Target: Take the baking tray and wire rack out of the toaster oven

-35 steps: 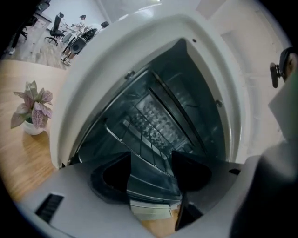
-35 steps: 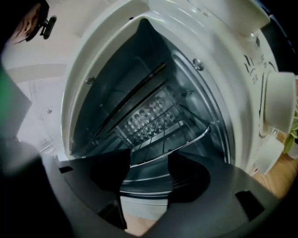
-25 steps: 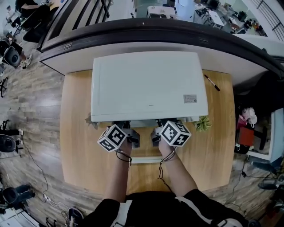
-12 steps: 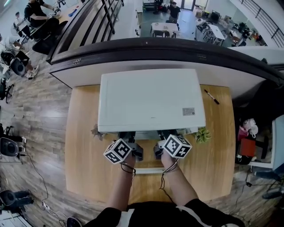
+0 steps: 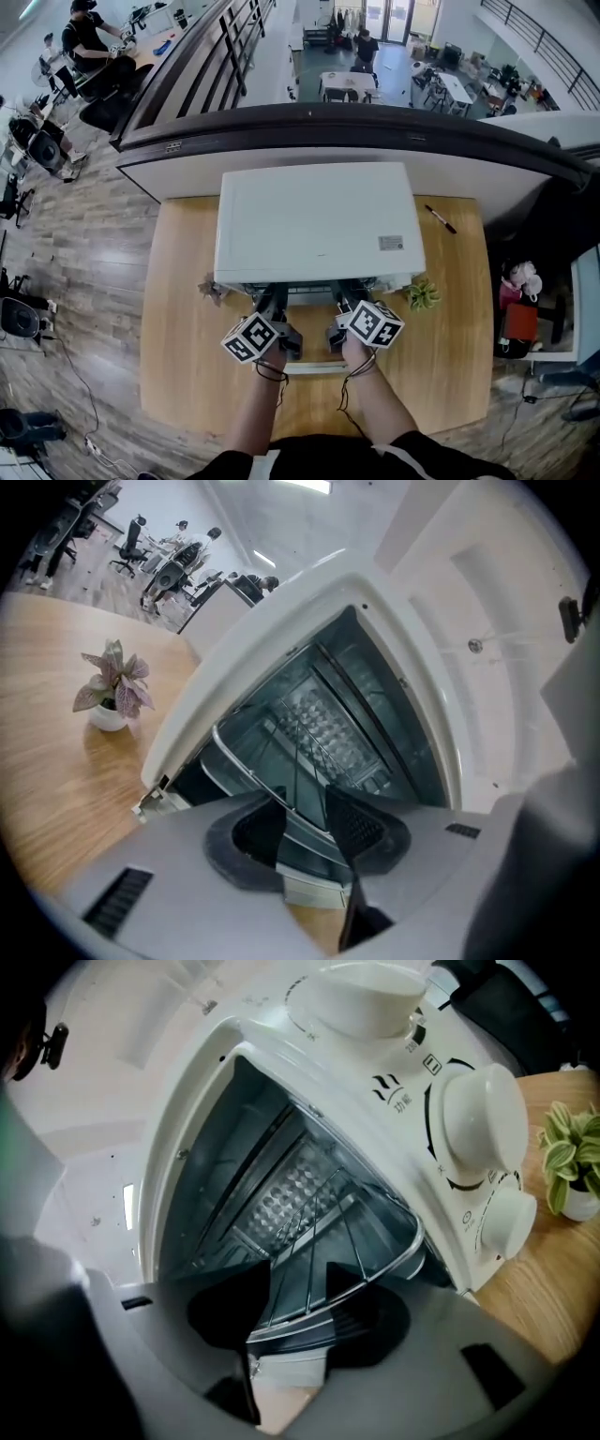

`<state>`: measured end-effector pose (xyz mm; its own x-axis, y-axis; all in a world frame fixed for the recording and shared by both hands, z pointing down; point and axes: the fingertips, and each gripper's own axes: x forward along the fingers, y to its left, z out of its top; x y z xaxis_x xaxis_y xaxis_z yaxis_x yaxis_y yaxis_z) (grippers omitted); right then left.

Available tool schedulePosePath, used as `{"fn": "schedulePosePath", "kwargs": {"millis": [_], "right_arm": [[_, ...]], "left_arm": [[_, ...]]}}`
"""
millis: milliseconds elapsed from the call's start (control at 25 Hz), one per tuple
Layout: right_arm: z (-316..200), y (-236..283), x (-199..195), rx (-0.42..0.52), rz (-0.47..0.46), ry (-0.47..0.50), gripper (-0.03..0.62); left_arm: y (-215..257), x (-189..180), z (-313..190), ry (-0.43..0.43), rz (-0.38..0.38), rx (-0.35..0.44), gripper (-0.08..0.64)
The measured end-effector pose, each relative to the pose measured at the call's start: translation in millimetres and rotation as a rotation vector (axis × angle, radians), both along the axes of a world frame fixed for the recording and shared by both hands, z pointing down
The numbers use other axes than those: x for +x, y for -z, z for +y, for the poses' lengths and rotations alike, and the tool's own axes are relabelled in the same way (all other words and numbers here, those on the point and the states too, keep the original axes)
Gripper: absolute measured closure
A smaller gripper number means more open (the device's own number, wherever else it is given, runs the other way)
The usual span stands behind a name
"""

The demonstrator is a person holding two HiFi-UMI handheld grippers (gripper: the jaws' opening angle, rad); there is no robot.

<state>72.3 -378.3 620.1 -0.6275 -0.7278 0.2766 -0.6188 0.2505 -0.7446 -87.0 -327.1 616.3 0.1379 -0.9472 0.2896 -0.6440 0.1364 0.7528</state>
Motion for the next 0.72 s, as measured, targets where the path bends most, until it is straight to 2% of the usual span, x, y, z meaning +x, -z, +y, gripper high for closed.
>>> {"fn": "schedulePosePath", "kwargs": {"millis": [240,720], "right_arm": [[6.5,-0.9,1.1,-0.014,-0.009,0.006,0.431],[43.5,1.1,9.4,-0.017,-0.026,0.004,0.449]], "left_arm": [[-1.4,2.4,12.8,0.000,-0.002,-0.011,0.416],[1.2,12.5,46.0,-0.026,0.013,-0.021,0.416]]}}
